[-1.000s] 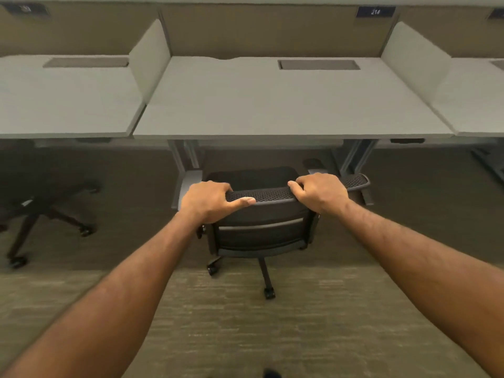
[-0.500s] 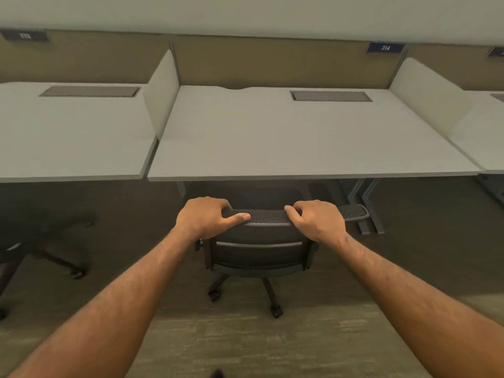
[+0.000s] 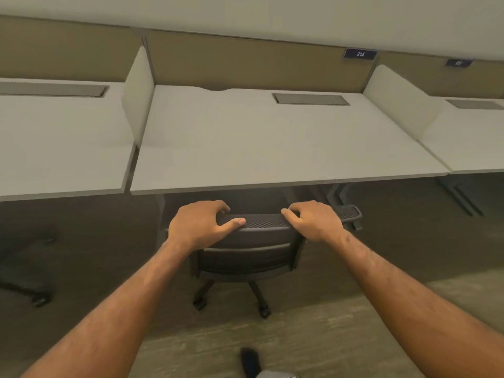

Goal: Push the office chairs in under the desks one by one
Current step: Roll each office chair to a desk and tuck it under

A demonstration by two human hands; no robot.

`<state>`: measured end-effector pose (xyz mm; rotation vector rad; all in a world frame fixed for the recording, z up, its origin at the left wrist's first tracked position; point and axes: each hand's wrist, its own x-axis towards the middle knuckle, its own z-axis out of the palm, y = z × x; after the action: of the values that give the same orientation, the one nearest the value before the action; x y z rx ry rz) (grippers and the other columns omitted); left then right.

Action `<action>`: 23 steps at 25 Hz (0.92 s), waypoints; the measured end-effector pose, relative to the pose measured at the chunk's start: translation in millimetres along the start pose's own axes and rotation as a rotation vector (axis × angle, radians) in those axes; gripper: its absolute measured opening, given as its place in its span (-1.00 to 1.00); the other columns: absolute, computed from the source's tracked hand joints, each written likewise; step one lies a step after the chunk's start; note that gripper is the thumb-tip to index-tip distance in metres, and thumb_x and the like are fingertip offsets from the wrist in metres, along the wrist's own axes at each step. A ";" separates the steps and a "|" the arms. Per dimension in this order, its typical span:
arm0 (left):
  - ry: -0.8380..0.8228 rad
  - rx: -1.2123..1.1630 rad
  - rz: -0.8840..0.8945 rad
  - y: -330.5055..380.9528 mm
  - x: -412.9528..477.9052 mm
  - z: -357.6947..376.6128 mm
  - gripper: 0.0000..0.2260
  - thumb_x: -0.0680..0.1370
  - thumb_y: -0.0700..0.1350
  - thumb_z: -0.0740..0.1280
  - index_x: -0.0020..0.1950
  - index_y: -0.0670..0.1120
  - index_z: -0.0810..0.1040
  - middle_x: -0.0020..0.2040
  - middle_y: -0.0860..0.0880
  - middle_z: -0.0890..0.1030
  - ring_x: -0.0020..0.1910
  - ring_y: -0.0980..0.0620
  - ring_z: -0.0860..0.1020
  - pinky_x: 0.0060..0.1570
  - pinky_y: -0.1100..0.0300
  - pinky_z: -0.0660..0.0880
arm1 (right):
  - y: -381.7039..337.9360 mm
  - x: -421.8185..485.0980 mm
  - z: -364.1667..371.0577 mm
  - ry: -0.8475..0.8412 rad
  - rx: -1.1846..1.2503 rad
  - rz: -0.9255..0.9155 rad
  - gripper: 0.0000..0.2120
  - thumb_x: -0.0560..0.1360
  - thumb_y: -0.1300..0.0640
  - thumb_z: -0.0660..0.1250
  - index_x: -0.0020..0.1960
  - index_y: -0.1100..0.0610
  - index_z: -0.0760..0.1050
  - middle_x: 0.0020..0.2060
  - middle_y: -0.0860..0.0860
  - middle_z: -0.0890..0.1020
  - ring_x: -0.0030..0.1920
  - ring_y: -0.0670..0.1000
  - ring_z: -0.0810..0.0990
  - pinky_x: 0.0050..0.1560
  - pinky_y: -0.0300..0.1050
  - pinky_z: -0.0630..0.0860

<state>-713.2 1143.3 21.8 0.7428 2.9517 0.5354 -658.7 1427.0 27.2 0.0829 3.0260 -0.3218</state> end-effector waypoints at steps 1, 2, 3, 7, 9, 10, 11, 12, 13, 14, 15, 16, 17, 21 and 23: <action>0.002 -0.032 0.006 0.0 0.3 1.3 -0.39 0.46 0.51 0.15 0.26 0.13 0.57 0.10 0.17 0.65 -0.01 0.15 0.57 -0.08 0.22 0.50 | -2.9 5.1 -3.3 -0.064 0.012 0.000 -0.53 0.64 -0.26 0.08 -0.03 0.02 0.63 -0.14 -0.04 0.68 -0.14 -0.02 0.62 -0.03 0.00 0.58; 0.008 -0.081 0.009 0.5 0.2 2.6 -0.42 0.48 0.48 0.18 0.26 0.12 0.58 0.11 0.17 0.65 0.02 0.15 0.59 -0.03 0.22 0.52 | -7.5 12.6 -5.4 -0.124 0.018 -0.007 -0.53 0.63 -0.28 0.10 0.00 0.02 0.64 -0.11 -0.05 0.68 -0.11 -0.02 0.62 -0.01 0.00 0.57; 0.023 -0.144 0.008 0.0 -0.1 0.9 -0.46 0.49 0.45 0.21 0.25 0.11 0.59 0.11 0.18 0.66 0.04 0.16 0.59 0.02 0.22 0.54 | -15.8 24.2 -6.6 -0.164 0.001 -0.031 -0.53 0.61 -0.31 0.13 0.02 0.01 0.64 -0.09 -0.06 0.67 -0.09 -0.03 0.61 0.01 0.00 0.57; 0.054 -0.164 -0.057 -28.5 -2.1 -17.0 -0.53 0.51 0.41 0.25 0.23 0.13 0.59 0.12 0.20 0.65 0.06 0.19 0.57 0.11 0.12 0.56 | -66.4 82.3 -0.9 -0.165 -0.080 -0.189 -0.53 0.53 -0.38 0.24 -0.02 0.01 0.58 -0.05 -0.07 0.66 -0.07 -0.04 0.58 0.02 -0.02 0.57; 0.049 -0.082 -0.174 -66.1 -11.2 -33.4 -0.46 0.50 0.42 0.24 0.33 0.13 0.52 0.24 0.17 0.61 0.17 0.16 0.56 0.19 0.10 0.53 | -104.5 112.6 -1.6 -0.156 -0.097 -0.306 -0.51 0.52 -0.39 0.25 0.06 0.04 0.56 0.06 -0.01 0.67 0.02 0.01 0.58 0.06 -0.02 0.54; 0.033 -0.068 -0.244 -84.3 -19.6 -39.1 -0.41 0.50 0.42 0.24 0.40 0.11 0.47 0.33 0.14 0.56 0.26 0.13 0.53 0.24 0.09 0.50 | -121.8 124.1 -1.7 -0.149 -0.110 -0.367 -0.45 0.51 -0.40 0.26 0.15 0.06 0.57 0.13 0.01 0.66 0.09 0.04 0.58 0.10 0.00 0.53; 0.022 -0.060 -0.323 -103.9 -30.6 -43.1 -0.37 0.50 0.41 0.25 0.46 0.08 0.41 0.41 0.10 0.51 0.34 0.10 0.49 0.29 0.06 0.47 | -141.4 136.7 -0.3 -0.137 -0.119 -0.438 -0.39 0.50 -0.41 0.26 0.24 0.07 0.56 0.19 0.02 0.65 0.16 0.07 0.58 0.14 0.03 0.52; 0.020 -0.049 -0.409 -124.5 -45.0 -45.7 -0.32 0.50 0.41 0.25 0.50 0.06 0.36 0.46 0.07 0.46 0.40 0.07 0.45 0.33 0.03 0.44 | -165.3 151.4 3.2 -0.120 -0.124 -0.524 -0.35 0.49 -0.42 0.26 0.29 0.08 0.55 0.22 0.03 0.64 0.21 0.10 0.56 0.18 0.06 0.51; 0.023 -0.027 -0.487 -142.3 -62.0 -46.3 -0.28 0.49 0.43 0.23 0.52 0.04 0.33 0.50 0.04 0.42 0.44 0.04 0.41 0.37 0.01 0.41 | -189.8 163.5 7.2 -0.106 -0.141 -0.605 -0.31 0.48 -0.44 0.25 0.31 0.09 0.54 0.24 0.05 0.63 0.22 0.12 0.55 0.20 0.08 0.50; 0.025 0.003 -0.568 -159.9 -82.8 -45.4 -0.22 0.46 0.48 0.19 0.54 0.02 0.31 0.52 0.02 0.40 0.47 0.02 0.38 0.40 -0.01 0.39 | -217.0 173.5 13.8 -0.096 -0.167 -0.696 -0.27 0.47 -0.48 0.22 0.32 0.09 0.52 0.24 0.07 0.62 0.23 0.13 0.54 0.21 0.10 0.49; 0.031 0.037 -0.653 -175.6 -107.1 -44.4 -0.12 0.41 0.55 0.11 0.55 0.01 0.29 0.53 0.00 0.37 0.50 0.01 0.33 0.42 -0.02 0.36 | -245.9 179.3 21.9 -0.094 -0.199 -0.787 -0.22 0.45 -0.52 0.18 0.34 0.09 0.49 0.27 0.09 0.59 0.24 0.15 0.52 0.23 0.13 0.47; 0.046 0.076 -0.733 -190.8 -133.5 -43.7 0.00 0.33 0.63 -0.01 0.57 0.01 0.27 0.55 -0.03 0.34 0.53 0.00 0.29 0.45 -0.03 0.32 | -276.8 183.1 31.0 -0.091 -0.229 -0.880 -0.16 0.43 -0.55 0.14 0.40 0.08 0.44 0.33 0.11 0.54 0.29 0.18 0.49 0.29 0.16 0.43; 0.059 0.116 -0.799 -204.8 -157.9 -42.8 0.10 0.25 0.69 -0.13 0.57 0.00 0.26 0.56 -0.04 0.32 0.55 -0.01 0.24 0.48 -0.06 0.28 | -304.1 183.0 39.9 -0.087 -0.241 -0.960 -0.10 0.41 -0.57 0.11 0.49 0.06 0.36 0.44 0.13 0.45 0.38 0.20 0.42 0.39 0.19 0.35; 0.175 0.187 -1.055 -246.8 -266.1 -38.6 0.13 0.23 0.69 -0.16 0.58 -0.01 0.27 0.59 -0.10 0.27 0.60 -0.06 0.13 0.51 -0.17 0.16 | -410.6 158.7 87.4 -0.122 -0.237 -1.205 -0.04 0.42 -0.57 0.15 0.64 -0.07 0.04 0.65 0.10 0.02 0.62 0.19 0.04 0.57 0.27 -0.10; 0.226 0.177 -1.179 -264.4 -319.9 -33.2 0.08 0.27 0.65 -0.10 0.58 -0.02 0.27 0.60 -0.12 0.23 0.61 -0.08 0.09 0.51 -0.20 0.10 | -467.8 141.8 115.7 -0.143 -0.240 -1.299 -0.02 0.42 -0.57 0.15 0.65 -0.10 -0.02 0.66 0.08 -0.07 0.64 0.16 -0.10 0.54 0.26 -0.29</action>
<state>-554.0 765.1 -48.8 -1.0958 2.9451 0.2334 -819.2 951.9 -3.1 -1.8028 2.4660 -0.0113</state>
